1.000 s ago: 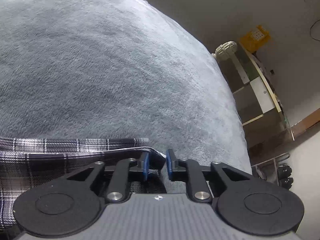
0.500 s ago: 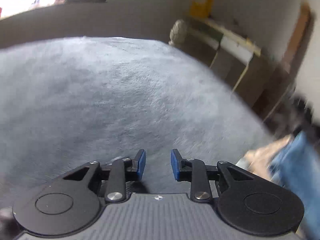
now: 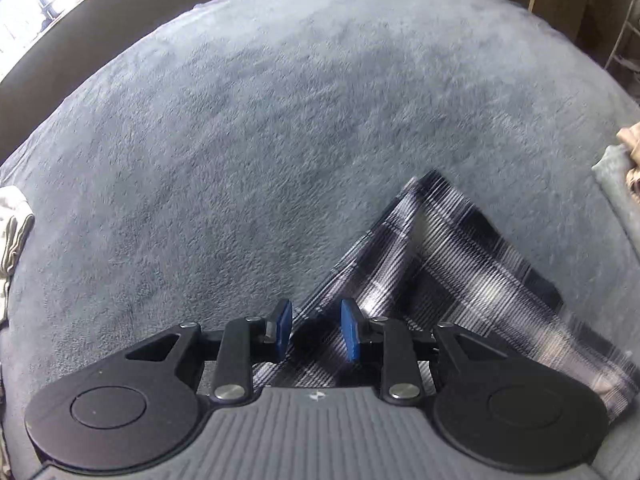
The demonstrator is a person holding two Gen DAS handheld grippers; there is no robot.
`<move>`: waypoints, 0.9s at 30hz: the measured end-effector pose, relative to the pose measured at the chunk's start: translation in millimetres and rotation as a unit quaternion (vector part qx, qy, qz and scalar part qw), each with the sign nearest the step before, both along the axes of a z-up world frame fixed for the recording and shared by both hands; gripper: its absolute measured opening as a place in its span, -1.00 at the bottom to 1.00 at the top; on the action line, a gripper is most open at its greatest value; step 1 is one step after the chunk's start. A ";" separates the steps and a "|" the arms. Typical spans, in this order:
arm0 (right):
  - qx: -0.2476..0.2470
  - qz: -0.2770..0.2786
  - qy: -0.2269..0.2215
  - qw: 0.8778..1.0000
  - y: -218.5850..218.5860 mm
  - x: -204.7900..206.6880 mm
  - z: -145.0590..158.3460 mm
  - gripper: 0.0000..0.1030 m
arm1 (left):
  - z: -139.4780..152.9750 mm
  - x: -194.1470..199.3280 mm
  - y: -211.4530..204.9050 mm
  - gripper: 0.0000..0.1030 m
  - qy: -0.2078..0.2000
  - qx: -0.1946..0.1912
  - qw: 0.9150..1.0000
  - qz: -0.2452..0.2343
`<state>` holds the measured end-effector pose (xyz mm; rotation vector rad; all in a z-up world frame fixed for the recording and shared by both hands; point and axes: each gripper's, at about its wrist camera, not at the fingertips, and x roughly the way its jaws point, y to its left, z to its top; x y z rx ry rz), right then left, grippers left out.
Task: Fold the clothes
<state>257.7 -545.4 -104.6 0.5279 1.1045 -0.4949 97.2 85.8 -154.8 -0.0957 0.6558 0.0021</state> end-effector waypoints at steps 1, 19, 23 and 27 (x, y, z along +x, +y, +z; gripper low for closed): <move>-0.004 -0.001 0.001 1.000 0.7 0.3 -0.9 -0.53 | -0.2 -0.1 0.3 0.28 0.000 -0.001 1.000 0.000; -0.026 -0.038 -0.057 0.997 -5.9 -1.5 -13.4 -0.90 | -2.1 -1.5 2.0 0.28 -0.006 -0.007 1.000 0.000; -0.043 -0.080 -0.085 0.992 -35.6 -39.1 7.7 -0.59 | -2.0 -1.3 2.1 0.29 -0.006 -0.005 1.000 0.000; -0.051 -0.127 -0.094 0.986 -76.1 -96.5 34.5 -0.51 | -2.4 -0.6 1.0 0.30 -0.006 -0.001 1.000 0.001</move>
